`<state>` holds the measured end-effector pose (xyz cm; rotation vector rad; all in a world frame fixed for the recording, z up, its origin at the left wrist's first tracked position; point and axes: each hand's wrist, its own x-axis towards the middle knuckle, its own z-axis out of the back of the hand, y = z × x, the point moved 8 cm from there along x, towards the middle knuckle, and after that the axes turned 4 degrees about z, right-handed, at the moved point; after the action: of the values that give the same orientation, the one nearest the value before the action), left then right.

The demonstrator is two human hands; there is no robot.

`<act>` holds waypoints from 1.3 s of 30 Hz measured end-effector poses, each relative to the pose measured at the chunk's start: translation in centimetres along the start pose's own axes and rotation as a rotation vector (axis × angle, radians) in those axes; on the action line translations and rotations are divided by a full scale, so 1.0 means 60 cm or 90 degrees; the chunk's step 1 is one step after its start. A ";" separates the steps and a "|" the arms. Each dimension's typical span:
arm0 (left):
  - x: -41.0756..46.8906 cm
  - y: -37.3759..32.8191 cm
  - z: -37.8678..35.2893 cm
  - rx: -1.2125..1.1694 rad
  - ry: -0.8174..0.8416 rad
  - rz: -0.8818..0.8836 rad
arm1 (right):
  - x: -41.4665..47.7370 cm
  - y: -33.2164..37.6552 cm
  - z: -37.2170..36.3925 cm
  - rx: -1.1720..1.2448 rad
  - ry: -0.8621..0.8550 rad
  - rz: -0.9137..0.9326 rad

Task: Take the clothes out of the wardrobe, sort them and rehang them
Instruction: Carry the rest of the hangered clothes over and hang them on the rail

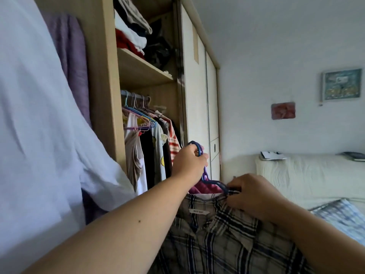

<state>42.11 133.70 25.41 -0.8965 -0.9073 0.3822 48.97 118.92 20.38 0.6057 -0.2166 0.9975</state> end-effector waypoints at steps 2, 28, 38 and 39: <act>0.038 0.018 -0.010 0.008 -0.001 -0.011 | 0.036 -0.017 -0.013 -0.006 -0.016 -0.002; 0.432 0.165 0.114 0.194 -0.353 0.005 | 0.604 0.013 -0.175 0.250 0.157 0.458; 0.495 0.052 0.232 0.272 -0.436 -0.045 | 0.715 0.182 -0.133 0.331 0.096 0.620; 0.506 0.044 0.246 0.286 -0.442 -0.047 | 0.726 0.199 -0.128 0.328 0.077 0.623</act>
<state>48.05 161.81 43.37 -0.3009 -1.4094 0.8242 61.59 159.42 37.67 0.9285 -0.1412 2.0681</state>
